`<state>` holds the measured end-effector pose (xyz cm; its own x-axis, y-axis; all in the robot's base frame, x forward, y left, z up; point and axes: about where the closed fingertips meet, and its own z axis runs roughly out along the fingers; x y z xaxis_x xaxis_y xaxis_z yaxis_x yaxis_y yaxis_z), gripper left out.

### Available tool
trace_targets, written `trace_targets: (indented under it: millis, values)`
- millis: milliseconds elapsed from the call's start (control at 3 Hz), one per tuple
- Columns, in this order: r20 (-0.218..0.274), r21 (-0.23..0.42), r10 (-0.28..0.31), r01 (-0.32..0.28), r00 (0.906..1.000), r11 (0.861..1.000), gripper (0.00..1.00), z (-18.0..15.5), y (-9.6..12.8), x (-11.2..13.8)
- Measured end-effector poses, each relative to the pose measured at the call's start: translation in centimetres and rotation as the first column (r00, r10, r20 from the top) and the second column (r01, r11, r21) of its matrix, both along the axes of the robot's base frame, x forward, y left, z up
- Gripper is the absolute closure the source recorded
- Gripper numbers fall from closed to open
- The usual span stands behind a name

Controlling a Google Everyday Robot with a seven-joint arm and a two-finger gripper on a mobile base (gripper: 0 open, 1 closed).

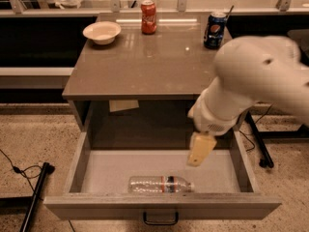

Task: Pick water bottle from top drawer and place on counter

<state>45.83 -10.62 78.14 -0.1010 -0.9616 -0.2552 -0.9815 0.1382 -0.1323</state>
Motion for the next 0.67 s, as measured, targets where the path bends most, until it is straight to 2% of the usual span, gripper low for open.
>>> trace_targets:
  millis: [333, 667]
  values:
    - [-0.039, -0.022, 0.051, -0.052, 0.9979, 0.998, 0.15, -4.0, 2.4, -0.7]
    - [-0.085, -0.060, 0.084, -0.089, 0.9929, 0.994, 0.12, -8.0, 3.8, -1.5]
